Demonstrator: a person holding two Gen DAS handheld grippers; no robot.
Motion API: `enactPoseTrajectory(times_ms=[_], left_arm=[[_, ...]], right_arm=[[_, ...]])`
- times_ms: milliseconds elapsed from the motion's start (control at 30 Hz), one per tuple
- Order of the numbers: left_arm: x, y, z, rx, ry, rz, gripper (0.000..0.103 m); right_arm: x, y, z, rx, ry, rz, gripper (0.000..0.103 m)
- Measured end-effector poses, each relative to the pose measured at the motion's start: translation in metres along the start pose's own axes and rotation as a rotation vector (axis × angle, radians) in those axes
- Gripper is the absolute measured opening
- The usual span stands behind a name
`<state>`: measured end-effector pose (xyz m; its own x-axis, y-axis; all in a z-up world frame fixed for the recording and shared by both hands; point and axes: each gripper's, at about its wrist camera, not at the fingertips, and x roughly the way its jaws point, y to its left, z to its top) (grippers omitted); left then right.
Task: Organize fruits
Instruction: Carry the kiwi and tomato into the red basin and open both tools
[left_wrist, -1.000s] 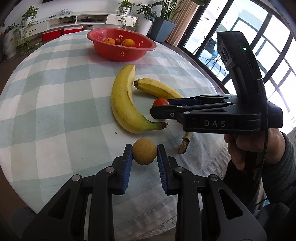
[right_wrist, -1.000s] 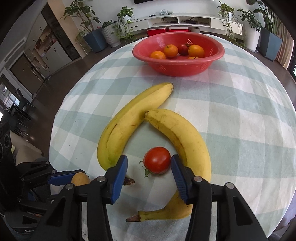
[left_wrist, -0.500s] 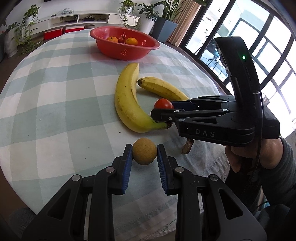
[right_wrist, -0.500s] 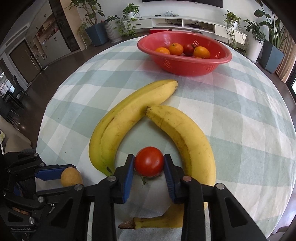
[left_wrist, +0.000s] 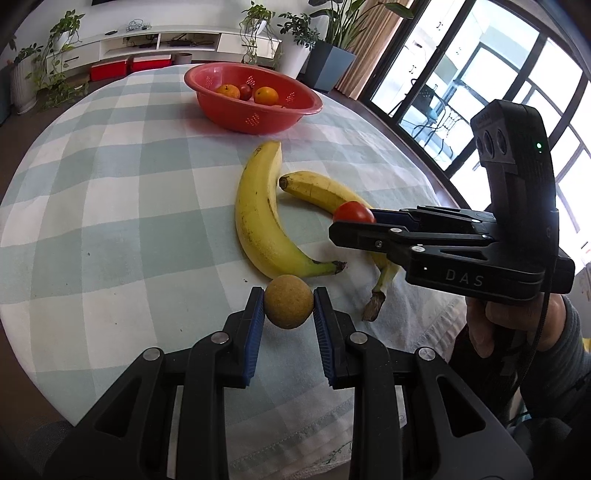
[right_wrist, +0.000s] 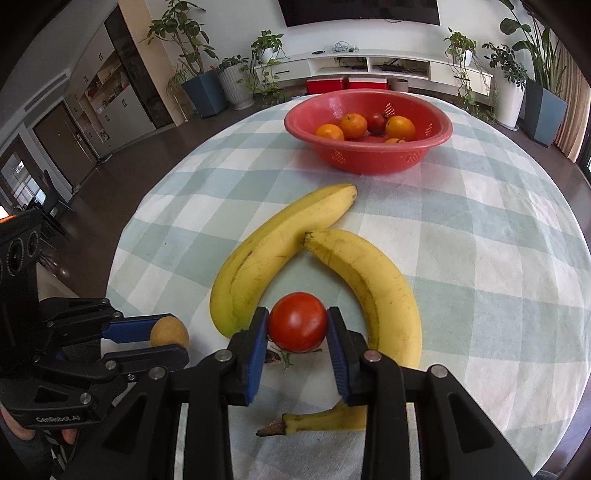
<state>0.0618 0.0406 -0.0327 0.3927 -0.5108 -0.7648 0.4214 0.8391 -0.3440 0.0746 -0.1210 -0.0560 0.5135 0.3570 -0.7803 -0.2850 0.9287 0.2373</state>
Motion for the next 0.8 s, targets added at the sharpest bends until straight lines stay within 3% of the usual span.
enactPoseTrajectory(times_ms=[200,433,633,800], left_arm=[[-0.010,0.003,0.031,0.023,-0.040,0.009,0.025],[-0.009,0.004,0.104,0.083,-0.091,0.045,0.025],[0.013,0.004,0.178,0.118,-0.116,0.097,0.025],[0.048,0.004,0.224,0.143,-0.093,0.145,0.025]], right_arm=[[-0.022,-0.015,0.019,0.035,-0.057,0.024,0.034],[-0.043,-0.045,0.069,0.033,-0.151,-0.006,0.034],[-0.029,-0.061,0.118,-0.006,-0.169,-0.032,0.034],[-0.007,-0.070,0.149,-0.035,-0.154,-0.049,0.034]])
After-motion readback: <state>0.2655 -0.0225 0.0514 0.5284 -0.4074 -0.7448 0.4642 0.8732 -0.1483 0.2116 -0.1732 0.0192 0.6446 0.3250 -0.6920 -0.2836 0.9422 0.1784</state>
